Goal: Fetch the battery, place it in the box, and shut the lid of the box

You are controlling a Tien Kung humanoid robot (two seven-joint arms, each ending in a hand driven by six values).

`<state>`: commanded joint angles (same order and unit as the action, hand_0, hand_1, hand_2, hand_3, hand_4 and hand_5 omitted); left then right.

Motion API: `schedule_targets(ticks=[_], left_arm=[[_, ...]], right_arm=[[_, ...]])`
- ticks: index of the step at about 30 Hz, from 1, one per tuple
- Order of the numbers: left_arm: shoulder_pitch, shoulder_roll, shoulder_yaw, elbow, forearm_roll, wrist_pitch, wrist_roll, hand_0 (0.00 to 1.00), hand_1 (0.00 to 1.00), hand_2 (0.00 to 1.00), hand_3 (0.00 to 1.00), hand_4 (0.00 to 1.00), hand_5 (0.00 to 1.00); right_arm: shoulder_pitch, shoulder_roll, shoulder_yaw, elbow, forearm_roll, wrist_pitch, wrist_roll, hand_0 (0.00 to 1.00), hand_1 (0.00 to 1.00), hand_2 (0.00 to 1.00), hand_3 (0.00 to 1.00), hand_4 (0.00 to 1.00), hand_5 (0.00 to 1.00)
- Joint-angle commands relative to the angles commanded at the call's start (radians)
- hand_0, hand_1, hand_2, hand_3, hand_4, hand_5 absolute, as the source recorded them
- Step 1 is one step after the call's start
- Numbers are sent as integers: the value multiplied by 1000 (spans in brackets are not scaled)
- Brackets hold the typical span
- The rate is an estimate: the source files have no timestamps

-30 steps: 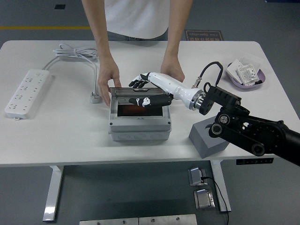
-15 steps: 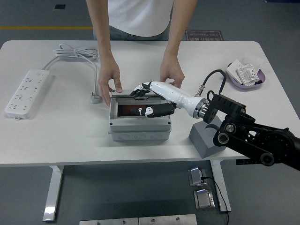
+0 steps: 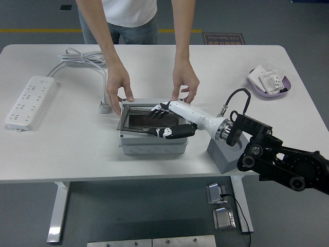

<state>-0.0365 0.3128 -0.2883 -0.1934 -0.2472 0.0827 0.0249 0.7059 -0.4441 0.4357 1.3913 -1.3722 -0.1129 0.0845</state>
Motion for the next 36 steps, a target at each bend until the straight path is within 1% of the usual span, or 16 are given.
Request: schedule_targets(ticks=[8,12,16,21,23,27,29,30,33,36], left_arm=[[0,1,0,0,-1,2,0,634,707,648,631,709,133],[0,-2,12,1,-16,0,0,634,707,648,631,709,133],[4,-7,31,3,-38,-2,0,633,707,647,630,706,127],[15,-18,60,7,-72,-6,3,632,707,647,630,702,120],[18,-21,66,8,-79,-7,4,632,707,647,630,702,120],[21,-28,59,9,-74,-8,4,632,707,646,629,698,110],[20,-30,52,9,-67,-8,4,632,707,646,629,698,110],[20,-32,45,9,-62,-8,4,632,707,646,629,696,108],[21,-34,40,8,-57,-8,4,632,707,646,629,696,108],[23,-33,44,9,-60,-10,5,632,707,646,629,696,107]], right_arm=[[-6,-21,53,8,-35,0,0,743,672,731,756,772,638],[-43,-32,129,-1,-107,8,-10,743,672,731,756,772,638],[-121,-38,238,-23,-200,9,-13,742,672,731,755,768,634],[-234,-33,409,-39,-314,-22,25,741,671,728,752,767,630],[-279,-26,479,-38,-339,-36,44,741,671,728,752,767,630],[-371,-9,614,-27,-300,-65,103,734,663,720,744,769,634],[-420,10,683,-24,-257,-87,138,734,663,720,744,769,634],[-447,19,715,-20,-239,-97,151,722,654,695,728,770,629],[-510,37,795,-11,-233,-114,158,722,654,695,728,770,629],[-574,41,869,5,-266,-122,136,723,658,697,724,772,626]])
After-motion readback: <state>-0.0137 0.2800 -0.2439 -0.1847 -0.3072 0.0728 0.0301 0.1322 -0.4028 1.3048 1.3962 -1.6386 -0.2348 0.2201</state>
